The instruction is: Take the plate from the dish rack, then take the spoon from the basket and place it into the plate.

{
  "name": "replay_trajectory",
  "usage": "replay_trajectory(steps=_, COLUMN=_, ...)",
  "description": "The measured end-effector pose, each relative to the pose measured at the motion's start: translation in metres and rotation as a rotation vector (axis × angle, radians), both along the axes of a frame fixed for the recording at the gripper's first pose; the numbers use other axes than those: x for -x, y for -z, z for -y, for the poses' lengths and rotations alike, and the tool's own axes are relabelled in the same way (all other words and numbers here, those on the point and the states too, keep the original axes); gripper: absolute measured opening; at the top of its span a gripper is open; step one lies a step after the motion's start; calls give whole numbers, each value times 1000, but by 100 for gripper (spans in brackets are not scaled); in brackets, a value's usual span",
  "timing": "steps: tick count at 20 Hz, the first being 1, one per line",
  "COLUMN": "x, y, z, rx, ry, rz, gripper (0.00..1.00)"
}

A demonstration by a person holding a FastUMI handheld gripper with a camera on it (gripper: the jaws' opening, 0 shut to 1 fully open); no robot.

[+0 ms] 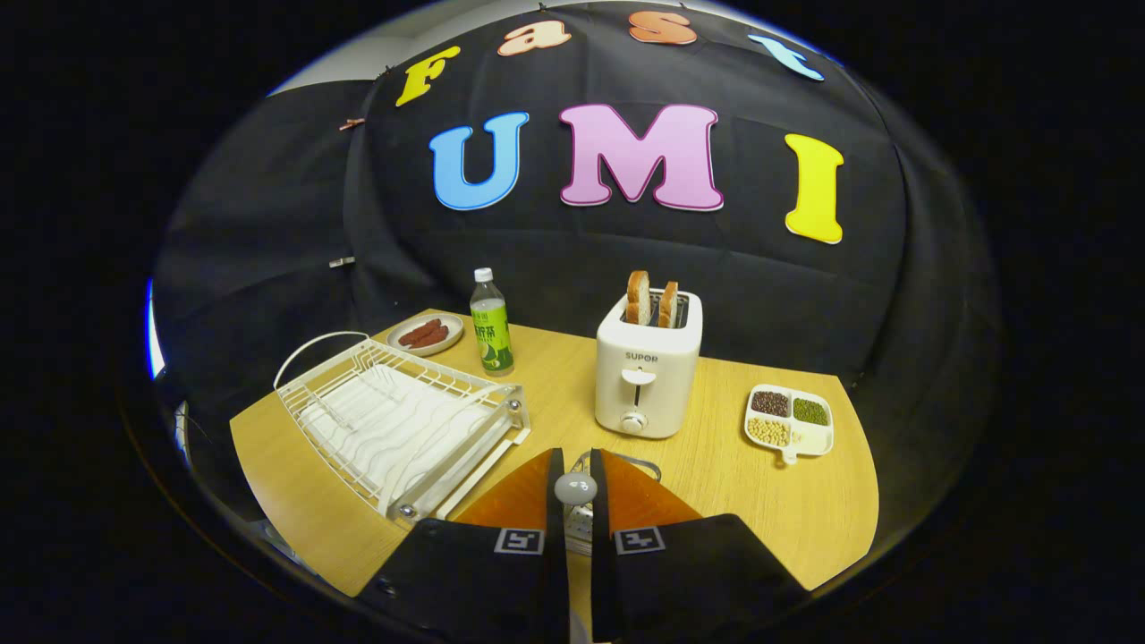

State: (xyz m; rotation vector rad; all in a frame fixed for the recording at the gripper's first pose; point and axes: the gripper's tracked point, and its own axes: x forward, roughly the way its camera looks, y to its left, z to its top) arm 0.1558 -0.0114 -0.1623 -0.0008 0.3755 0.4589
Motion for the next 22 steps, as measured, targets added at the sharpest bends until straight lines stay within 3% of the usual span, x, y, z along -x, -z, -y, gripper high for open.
replay_trajectory(steps=5, x=13, y=-51, z=2, rx=-32, ry=-52, rz=59, gripper=14)
replay_trajectory(steps=10, x=45, y=-55, z=-4, rx=-77, ry=-114, rz=-9, gripper=14)
replay_trajectory(steps=17, x=110, y=-3, z=-20, rx=-11, ry=-277, rz=-116, gripper=13)
replay_trajectory(steps=22, x=127, y=36, z=-29, rx=50, ry=-332, rz=-147, gripper=14)
